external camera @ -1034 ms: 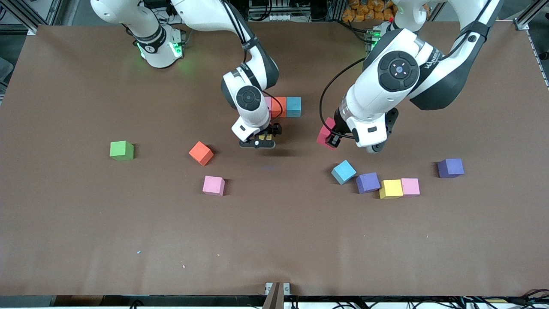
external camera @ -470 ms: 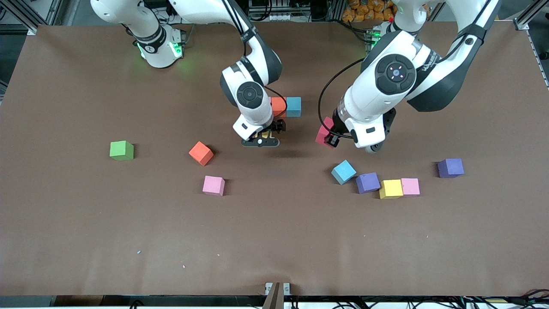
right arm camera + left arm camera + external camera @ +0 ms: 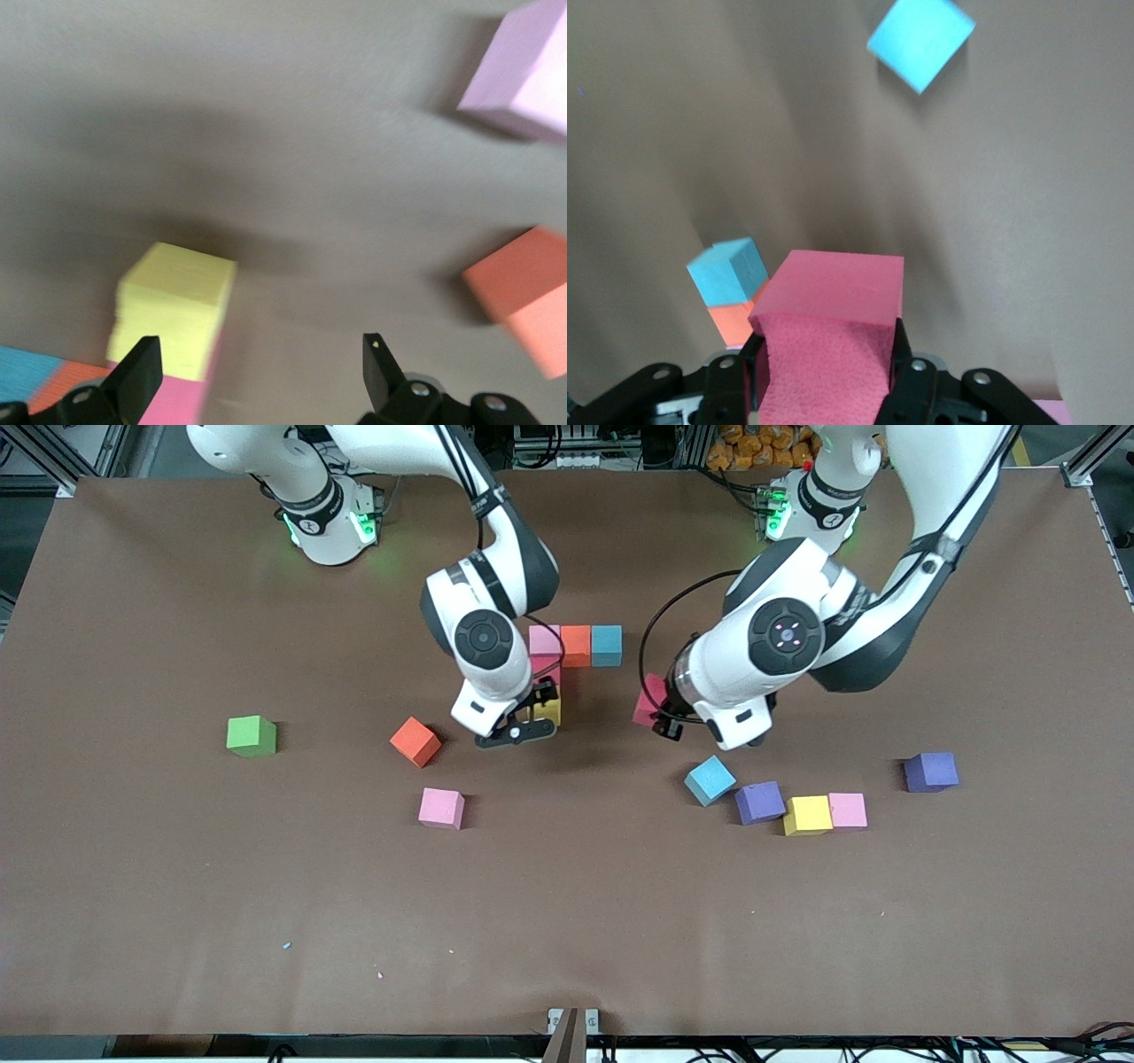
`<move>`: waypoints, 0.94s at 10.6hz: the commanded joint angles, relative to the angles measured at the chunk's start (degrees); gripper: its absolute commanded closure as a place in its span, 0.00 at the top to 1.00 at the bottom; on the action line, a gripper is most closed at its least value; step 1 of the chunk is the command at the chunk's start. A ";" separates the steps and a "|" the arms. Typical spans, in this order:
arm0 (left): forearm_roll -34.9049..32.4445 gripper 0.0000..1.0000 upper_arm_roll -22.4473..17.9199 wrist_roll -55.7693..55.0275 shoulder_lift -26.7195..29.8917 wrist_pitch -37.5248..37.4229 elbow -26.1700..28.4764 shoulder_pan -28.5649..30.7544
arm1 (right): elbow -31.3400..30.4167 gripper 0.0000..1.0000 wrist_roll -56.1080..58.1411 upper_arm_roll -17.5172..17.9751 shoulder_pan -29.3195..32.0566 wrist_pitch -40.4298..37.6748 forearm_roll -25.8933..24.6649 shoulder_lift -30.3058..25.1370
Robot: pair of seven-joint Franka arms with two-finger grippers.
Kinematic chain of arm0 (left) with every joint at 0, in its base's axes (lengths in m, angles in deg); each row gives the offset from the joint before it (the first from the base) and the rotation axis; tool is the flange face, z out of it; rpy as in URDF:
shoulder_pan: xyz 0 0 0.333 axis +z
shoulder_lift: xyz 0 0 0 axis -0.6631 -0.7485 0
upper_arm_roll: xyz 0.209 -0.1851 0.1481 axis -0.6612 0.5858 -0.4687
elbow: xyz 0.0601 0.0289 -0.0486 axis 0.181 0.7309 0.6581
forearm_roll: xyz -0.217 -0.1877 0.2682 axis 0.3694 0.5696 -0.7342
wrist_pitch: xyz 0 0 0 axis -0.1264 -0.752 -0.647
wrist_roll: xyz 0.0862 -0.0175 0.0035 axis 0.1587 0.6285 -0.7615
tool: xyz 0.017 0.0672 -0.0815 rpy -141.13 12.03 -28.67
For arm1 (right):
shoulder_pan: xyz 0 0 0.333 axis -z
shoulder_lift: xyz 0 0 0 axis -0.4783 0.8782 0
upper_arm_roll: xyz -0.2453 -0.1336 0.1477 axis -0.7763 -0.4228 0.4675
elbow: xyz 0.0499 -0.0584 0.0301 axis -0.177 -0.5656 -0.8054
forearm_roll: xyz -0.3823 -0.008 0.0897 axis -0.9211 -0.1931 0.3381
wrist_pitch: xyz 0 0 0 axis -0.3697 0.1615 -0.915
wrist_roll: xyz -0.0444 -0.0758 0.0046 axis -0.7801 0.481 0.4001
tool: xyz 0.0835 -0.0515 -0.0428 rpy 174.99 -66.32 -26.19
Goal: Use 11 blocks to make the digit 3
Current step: 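Lower the yellow cube into the column and open the right gripper, then move the right gripper to the orange cube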
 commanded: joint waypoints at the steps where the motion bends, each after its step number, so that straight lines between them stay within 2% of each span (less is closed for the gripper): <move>1: -0.66 0.00 -0.13 -6.06 -0.27 7.12 4.46 -1.76 | -2.36 1.00 13.01 -1.99 -0.02 -0.60 -3.30 -1.42; 5: -3.20 0.00 -0.13 -12.64 -0.19 15.74 10.27 -2.72 | -7.54 1.00 27.90 -4.81 -0.11 1.84 -4.28 -3.17; 6: -4.34 0.00 -0.13 -14.31 -0.45 16.54 10.63 -3.07 | -10.34 1.00 29.93 -5.16 -0.11 4.38 -4.28 -4.49; 9: -4.62 0.00 -0.13 -17.22 -0.45 19.53 12.56 -3.25 | -14.57 1.00 33.26 -5.43 -0.11 5.89 -4.36 -6.77; 10: -4.62 0.00 -0.13 -17.32 -0.62 19.71 12.65 -3.77 | -15.98 1.00 34.51 -6.47 -0.20 5.90 -4.36 -7.48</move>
